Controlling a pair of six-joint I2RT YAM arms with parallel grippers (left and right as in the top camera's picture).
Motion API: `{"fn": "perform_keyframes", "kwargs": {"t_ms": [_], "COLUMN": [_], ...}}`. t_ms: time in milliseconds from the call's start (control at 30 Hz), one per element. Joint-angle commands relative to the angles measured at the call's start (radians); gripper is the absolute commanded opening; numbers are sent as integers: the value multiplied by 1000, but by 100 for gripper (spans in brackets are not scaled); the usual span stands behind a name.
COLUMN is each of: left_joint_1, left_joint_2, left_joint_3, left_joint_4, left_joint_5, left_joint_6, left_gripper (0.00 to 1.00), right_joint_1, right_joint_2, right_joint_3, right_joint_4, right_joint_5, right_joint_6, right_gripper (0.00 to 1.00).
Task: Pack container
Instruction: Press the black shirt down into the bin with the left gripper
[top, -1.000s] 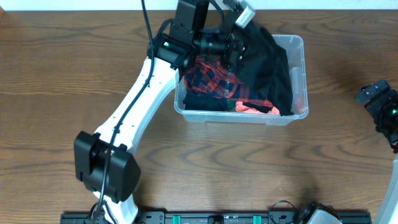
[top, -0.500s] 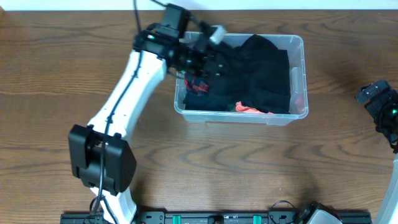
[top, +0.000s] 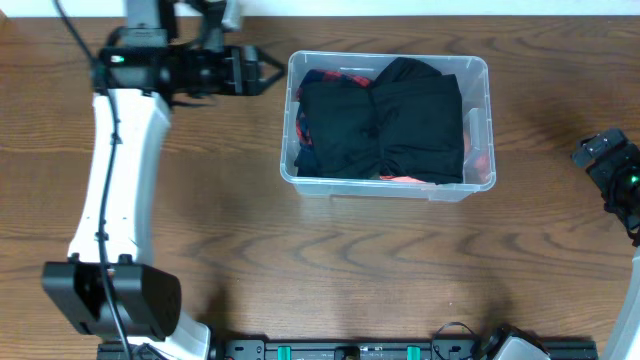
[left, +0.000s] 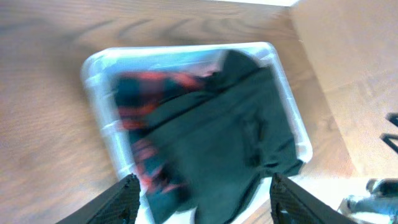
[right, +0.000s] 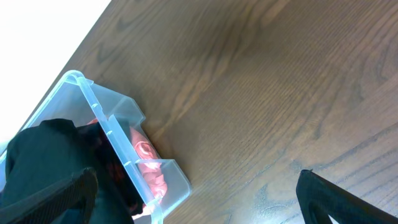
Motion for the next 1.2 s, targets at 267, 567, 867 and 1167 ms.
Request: {"fn": "perform_keyframes", "kwargs": {"t_ms": [267, 567, 867, 1167], "left_joint_1": [-420, -433, -441, -502], "left_joint_2": [211, 530, 297, 200], "left_joint_3": [13, 13, 18, 18], "left_joint_4": [83, 61, 81, 327], "left_joint_5": [-521, -494, -491, -491], "left_joint_6": [27, -85, -93, -24], "left_gripper": [65, 52, 53, 54], "right_joint_1": [-8, -8, -8, -8], "right_joint_2": [-1, -1, -1, -1], "right_joint_3": [4, 4, 4, 3], "right_joint_4": [-1, -1, -1, -1], "right_joint_5": [-7, -7, -7, -7], "right_joint_6": [8, 8, 8, 8], "right_gripper": [99, 99, 99, 99]}}
